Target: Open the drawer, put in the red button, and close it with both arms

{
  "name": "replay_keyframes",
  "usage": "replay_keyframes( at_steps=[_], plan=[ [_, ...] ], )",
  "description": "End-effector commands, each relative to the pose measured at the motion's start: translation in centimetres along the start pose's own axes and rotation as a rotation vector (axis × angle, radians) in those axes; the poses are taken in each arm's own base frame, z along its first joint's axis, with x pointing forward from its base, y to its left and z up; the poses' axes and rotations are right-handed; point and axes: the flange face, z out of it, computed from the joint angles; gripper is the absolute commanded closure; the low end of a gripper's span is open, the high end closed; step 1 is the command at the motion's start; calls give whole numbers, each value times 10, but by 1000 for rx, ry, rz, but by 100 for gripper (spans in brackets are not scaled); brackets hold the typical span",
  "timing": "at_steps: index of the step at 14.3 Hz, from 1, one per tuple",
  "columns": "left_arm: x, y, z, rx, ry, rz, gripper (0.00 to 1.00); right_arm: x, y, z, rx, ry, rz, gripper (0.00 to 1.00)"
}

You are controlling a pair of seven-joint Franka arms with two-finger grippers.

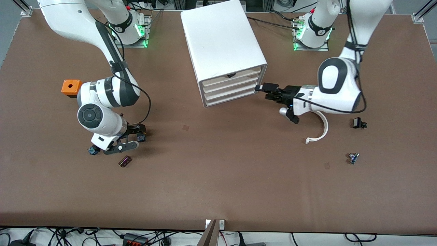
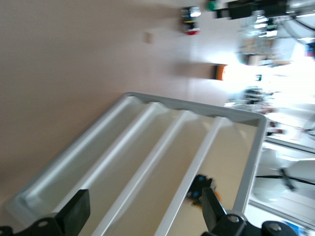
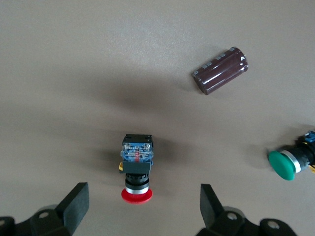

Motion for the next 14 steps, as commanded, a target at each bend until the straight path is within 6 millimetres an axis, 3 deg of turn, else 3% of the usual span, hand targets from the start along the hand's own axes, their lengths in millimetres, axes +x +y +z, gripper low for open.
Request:
replay_keyframes(
  at_steps=[1, 3, 6, 10, 13, 14],
  plan=[
    [-9, -24, 24, -90, 20, 81, 0, 5, -1, 11, 6, 7, 11, 0],
    [-15, -39, 33, -131, -7, 92, 0, 5, -2, 37, 4, -20, -8, 0],
    [-25, -56, 50, -226, -46, 96, 0, 4, -17, 49, 12, -40, -28, 0],
    [-47, -84, 72, -273, -70, 89, 1, 3, -21, 74, 50, -77, -3, 0],
    [-51, -97, 81, -283, -78, 97, 45, 6, -20, 80, 48, -61, -3, 0],
    [-49, -98, 80, -284, -76, 96, 53, 6, -20, 81, 48, -60, -3, 0]
  ],
)
